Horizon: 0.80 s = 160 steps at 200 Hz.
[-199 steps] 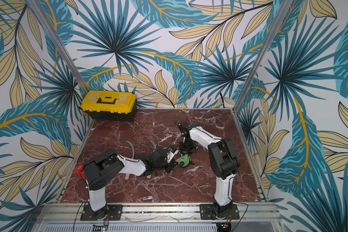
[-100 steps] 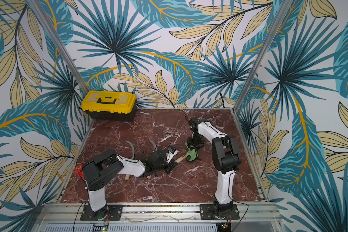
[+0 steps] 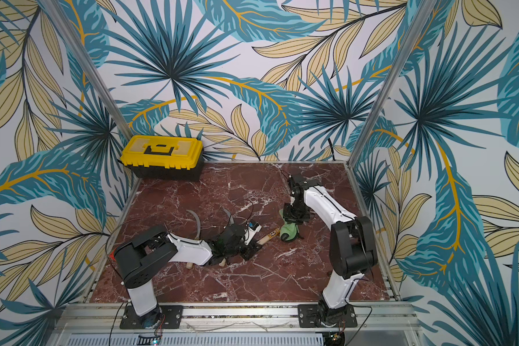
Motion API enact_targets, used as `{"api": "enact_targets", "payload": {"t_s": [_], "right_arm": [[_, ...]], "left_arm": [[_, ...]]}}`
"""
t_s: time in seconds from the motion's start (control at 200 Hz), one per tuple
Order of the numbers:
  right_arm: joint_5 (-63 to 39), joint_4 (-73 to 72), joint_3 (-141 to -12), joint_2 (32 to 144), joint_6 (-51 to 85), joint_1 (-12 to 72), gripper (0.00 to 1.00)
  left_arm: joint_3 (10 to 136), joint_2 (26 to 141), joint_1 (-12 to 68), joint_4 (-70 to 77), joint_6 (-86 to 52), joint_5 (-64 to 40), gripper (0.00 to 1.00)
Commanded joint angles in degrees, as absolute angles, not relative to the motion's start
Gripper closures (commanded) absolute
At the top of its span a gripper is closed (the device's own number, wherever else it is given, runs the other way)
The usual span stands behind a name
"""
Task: Wipe small sickles with rags
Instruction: Wipe the small sickle at the center of the board.
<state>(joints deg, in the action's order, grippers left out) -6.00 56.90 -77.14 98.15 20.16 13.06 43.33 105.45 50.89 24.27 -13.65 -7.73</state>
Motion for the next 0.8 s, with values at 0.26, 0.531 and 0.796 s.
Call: {"api": "enact_targets", "payload": {"t_s": [0.26, 0.531, 0.796], "right_arm": [[-5.3, 54.0, -68.1, 87.7, 22.7, 11.9, 0.79], [-7.6, 48.2, -61.4, 83.0, 24.7, 9.2, 0.79], [-8.8, 46.9, -59.1, 80.6, 24.1, 6.2, 0.79]], "left_arm": [[55.5, 105.4, 50.5, 6.9, -9.2, -9.6, 0.55], [73.9, 113.8, 50.4, -13.7, -2.0, -10.8, 0.56], [81.2, 118.3, 50.4, -21.1, 0.1, -10.5, 0.57]]}}
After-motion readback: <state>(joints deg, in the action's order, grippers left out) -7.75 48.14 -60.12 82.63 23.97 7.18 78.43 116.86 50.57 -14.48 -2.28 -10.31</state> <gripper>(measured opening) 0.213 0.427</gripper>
